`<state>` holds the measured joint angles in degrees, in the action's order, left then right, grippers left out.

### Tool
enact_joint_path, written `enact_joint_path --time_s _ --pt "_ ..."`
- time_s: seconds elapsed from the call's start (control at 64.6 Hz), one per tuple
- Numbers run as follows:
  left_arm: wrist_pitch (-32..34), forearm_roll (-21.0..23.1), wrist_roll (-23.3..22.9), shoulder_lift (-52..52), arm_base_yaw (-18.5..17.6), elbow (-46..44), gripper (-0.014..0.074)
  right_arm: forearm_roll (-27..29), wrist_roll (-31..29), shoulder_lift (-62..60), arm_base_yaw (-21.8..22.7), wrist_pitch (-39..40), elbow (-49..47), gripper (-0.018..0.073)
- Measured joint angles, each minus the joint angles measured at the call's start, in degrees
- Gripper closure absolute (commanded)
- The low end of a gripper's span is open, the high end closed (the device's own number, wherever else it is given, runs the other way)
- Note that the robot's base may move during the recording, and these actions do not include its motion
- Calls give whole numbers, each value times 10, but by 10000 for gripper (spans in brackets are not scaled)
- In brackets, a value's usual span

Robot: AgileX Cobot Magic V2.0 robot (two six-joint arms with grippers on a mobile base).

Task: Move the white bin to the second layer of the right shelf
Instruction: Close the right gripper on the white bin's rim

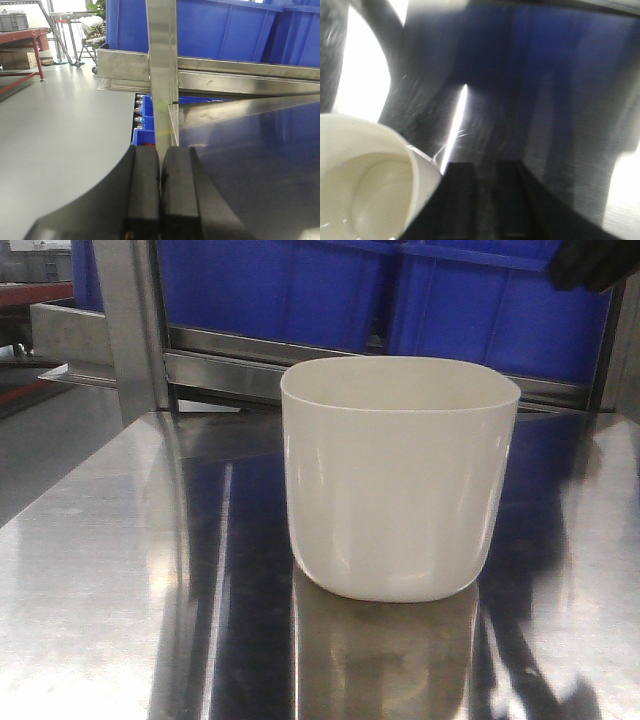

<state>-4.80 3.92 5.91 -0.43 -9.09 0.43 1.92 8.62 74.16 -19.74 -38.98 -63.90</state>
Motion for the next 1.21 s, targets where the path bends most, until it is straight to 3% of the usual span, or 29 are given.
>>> enact_joint_path --time_s 0.062,0.17,1.006,1.13,1.208 --pt "0 0 0 0 0 0 512 1 0 21 -18 -11 -10 -22" --pt "0 0 0 0 0 0 512 4 0 41 -35 -20 -17 -10" --pt "0 0 0 0 0 0 512 28 0 173 -60 -30 -17 13" --pt "0 0 0 0 0 0 512 30 0 186 -60 -28 -20 130" --pt "0 0 0 0 0 0 512 30 0 188 -60 -25 -23 320"
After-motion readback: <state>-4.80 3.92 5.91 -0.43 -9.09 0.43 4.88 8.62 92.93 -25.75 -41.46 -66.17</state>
